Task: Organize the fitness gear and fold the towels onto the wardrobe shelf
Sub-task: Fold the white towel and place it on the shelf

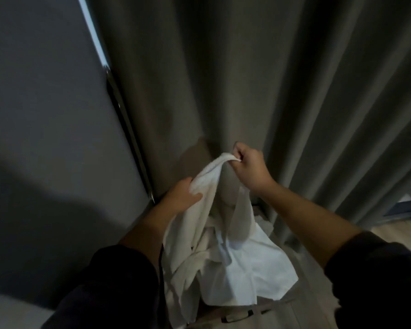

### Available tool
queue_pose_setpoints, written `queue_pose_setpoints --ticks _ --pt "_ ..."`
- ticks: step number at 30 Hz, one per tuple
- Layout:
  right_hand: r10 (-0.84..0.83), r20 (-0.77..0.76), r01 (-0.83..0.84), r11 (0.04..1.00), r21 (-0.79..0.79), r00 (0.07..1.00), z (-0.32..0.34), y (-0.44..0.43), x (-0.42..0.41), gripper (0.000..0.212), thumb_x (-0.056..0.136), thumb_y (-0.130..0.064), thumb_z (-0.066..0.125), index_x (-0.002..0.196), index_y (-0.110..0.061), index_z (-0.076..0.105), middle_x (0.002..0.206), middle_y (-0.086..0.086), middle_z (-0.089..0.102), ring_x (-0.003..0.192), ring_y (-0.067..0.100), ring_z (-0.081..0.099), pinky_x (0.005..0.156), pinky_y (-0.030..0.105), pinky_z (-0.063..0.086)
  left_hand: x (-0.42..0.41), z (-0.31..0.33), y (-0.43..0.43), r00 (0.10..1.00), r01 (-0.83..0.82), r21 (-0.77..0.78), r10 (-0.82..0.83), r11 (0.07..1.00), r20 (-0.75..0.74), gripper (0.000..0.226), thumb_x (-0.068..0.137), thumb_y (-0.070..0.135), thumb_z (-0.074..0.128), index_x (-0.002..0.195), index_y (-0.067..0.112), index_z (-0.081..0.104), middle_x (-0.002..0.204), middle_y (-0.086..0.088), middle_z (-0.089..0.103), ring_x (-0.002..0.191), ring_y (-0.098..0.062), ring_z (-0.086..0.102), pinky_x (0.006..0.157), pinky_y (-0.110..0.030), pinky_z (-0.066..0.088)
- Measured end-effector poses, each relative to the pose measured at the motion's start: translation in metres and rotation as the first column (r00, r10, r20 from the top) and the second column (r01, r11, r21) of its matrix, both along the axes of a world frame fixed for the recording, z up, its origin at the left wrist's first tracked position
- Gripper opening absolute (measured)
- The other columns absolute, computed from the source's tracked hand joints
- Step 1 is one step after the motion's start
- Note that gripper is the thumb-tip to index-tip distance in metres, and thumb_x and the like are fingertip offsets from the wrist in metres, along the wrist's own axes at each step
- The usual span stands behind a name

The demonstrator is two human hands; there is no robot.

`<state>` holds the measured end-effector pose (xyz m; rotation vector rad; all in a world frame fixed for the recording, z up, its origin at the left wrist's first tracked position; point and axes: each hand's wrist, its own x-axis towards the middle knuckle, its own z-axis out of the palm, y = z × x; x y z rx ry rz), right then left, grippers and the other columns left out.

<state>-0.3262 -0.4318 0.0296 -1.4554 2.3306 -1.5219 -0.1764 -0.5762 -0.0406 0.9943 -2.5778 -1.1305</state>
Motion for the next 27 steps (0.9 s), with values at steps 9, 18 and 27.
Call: queue_pose_setpoints --ticks 9,18,27 --pt "-0.144 -0.178 0.219 0.815 0.537 0.973 -0.02 0.026 -0.038 0.027 0.101 -0.024 0.05 0.099 -0.001 0.064 0.104 0.024 0.065 0.098 0.039 0.061 0.08 0.037 0.045 -0.026 0.096 -0.01 0.879 -0.251 -0.093 0.187 0.963 -0.438 0.035 0.082 0.007 0.063 0.06 0.02 0.039 0.059 0.005 0.044 0.055 -0.008 0.041 0.046 -0.014 0.033" --pt "-0.102 0.406 0.169 0.977 -0.131 0.908 0.08 0.006 -0.012 0.025 0.104 -0.019 0.042 0.094 -0.002 0.059 0.08 0.009 0.057 0.068 0.018 0.056 0.058 0.026 0.046 -0.028 0.169 -0.01 0.655 -0.319 0.192 0.362 0.928 -0.663 0.025 0.087 0.01 0.062 0.069 0.021 0.049 0.072 0.004 0.052 0.075 -0.017 0.052 0.063 -0.026 0.042" --pt "0.026 -0.208 0.102 0.81 0.578 0.978 0.114 0.022 -0.029 0.041 0.09 -0.039 0.067 0.107 -0.002 0.068 0.103 0.017 0.069 0.093 0.031 0.066 0.067 0.025 0.04 -0.013 0.274 0.006 0.483 -0.416 0.211 0.411 0.885 -0.773 0.013 0.087 0.024 0.057 0.079 0.032 0.051 0.085 0.01 0.06 0.079 -0.007 0.059 0.075 -0.03 0.05"
